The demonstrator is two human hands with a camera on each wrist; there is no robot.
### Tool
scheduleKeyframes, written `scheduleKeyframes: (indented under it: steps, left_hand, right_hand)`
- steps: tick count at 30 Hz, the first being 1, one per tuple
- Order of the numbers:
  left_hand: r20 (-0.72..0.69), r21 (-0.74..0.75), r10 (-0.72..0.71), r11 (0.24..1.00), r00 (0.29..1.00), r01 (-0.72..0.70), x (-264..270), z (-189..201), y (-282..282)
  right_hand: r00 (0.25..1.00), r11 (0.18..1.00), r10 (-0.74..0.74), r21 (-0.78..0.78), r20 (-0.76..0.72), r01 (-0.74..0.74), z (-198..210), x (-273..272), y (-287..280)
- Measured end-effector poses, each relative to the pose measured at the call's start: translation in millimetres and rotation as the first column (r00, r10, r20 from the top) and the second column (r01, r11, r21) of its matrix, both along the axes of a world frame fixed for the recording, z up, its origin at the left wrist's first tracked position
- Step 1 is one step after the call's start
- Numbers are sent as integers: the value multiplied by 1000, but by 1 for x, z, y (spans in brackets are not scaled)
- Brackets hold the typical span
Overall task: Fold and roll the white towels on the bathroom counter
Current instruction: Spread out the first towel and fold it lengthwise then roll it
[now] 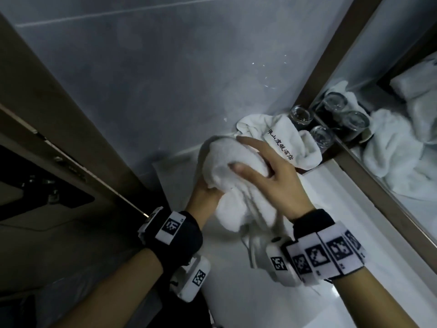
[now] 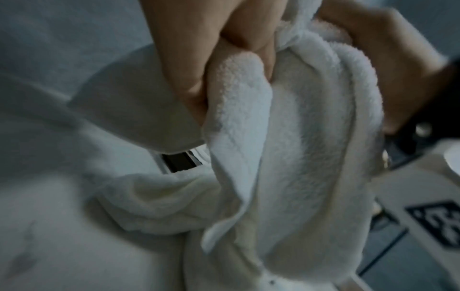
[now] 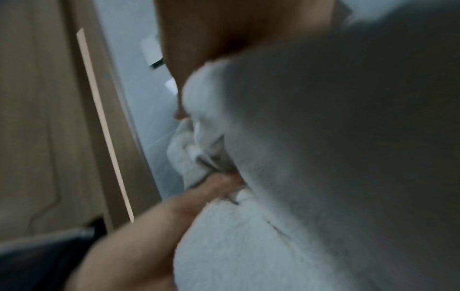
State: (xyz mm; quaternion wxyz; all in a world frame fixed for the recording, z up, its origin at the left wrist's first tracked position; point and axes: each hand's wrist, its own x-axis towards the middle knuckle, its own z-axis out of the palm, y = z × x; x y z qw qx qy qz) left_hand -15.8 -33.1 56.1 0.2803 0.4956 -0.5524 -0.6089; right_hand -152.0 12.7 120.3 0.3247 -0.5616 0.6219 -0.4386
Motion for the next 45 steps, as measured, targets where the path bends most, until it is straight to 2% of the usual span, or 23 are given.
scheduleKeyframes:
  steps: [2,4,5,7,9,11,12,14,15,17,18,20,22,23,27,30,32,35,38,40,41,43,45]
  left_hand:
    - [-22,14,18,1000,1000,-17,3,13,-4]
    - [-87,47,45,998,995,-41,11,18,-7]
    - [-105,60,62,997,992,-56,17,17,-8]
    - [-75,32,84,996,994,-82,29,14,-11]
    - [-1,-26,105,994,994,-105,36,7,-14]
    - [34,-79,115,991,993,-112,41,3,-17]
    - [31,-84,118,990,993,-115,44,2,-17]
    - [49,-79,143,987,989,-139,48,2,-18]
    - [69,-68,159,986,985,-154,49,3,-20]
    - [73,-15,209,978,975,-208,49,6,-22]
    - [65,16,240,970,969,-242,48,8,-23]
    - [31,99,246,964,969,-248,46,14,-20]
    - [-24,165,168,973,986,-162,44,20,-16]
    - [-19,158,127,980,992,-122,43,23,-15]
    - [46,-50,-7,999,999,9,45,40,-17]
    - [34,-106,-167,980,985,169,50,58,-15]
    - [63,-170,-242,953,968,249,52,62,-12]
    - [45,-187,-202,960,978,207,54,69,-13]
    - [-55,-139,-132,983,990,123,57,77,-14]
    - [-7,-255,-126,959,992,120,63,82,-17]
    - [18,-308,-125,943,992,125,66,84,-18]
    - [31,-367,-155,917,987,155,71,86,-19]
    - [8,-381,-186,908,982,175,75,92,-18]
  right_hand:
    - [984,998,54,33,169,-61,-1,-4,-4]
    - [974,996,43,61,225,-58,-9,-13,-1]
    - [981,994,24,99,190,-44,-13,-19,0]
    - [1000,996,15,87,-4,-15,-14,-27,1]
    - [975,991,-129,-62,-183,119,-12,-34,-6]
    - [884,944,-325,-168,-336,284,-8,-41,-20]
    - [828,930,-367,-144,-424,339,-6,-43,-28]
    - [746,927,-329,-49,-578,371,-8,-39,-35]
    - [764,938,-303,-38,-570,343,-9,-33,-34]
    - [888,972,-235,-78,-397,222,-14,-13,-23]
    - [941,986,-166,-69,-296,153,-17,0,-14]
    - [981,999,13,40,-191,-6,-27,19,2]
    - [957,980,149,169,-249,-108,-42,25,9]
    - [945,974,156,207,-289,-97,-48,24,9]
    - [943,963,103,268,-317,-15,-58,13,5]
    - [979,964,164,228,-121,-134,-61,19,10]
    - [982,975,173,157,-72,-160,-61,22,12]
    - [965,971,226,110,-131,-213,-63,18,14]
    - [920,942,317,190,-230,-277,-66,21,20]
    - [881,929,343,257,-326,-267,-71,25,23]
    - [867,933,328,274,-375,-235,-73,27,22]
    - [880,968,205,218,-428,-120,-75,33,18]
    - [934,996,22,84,-358,9,-72,40,12]
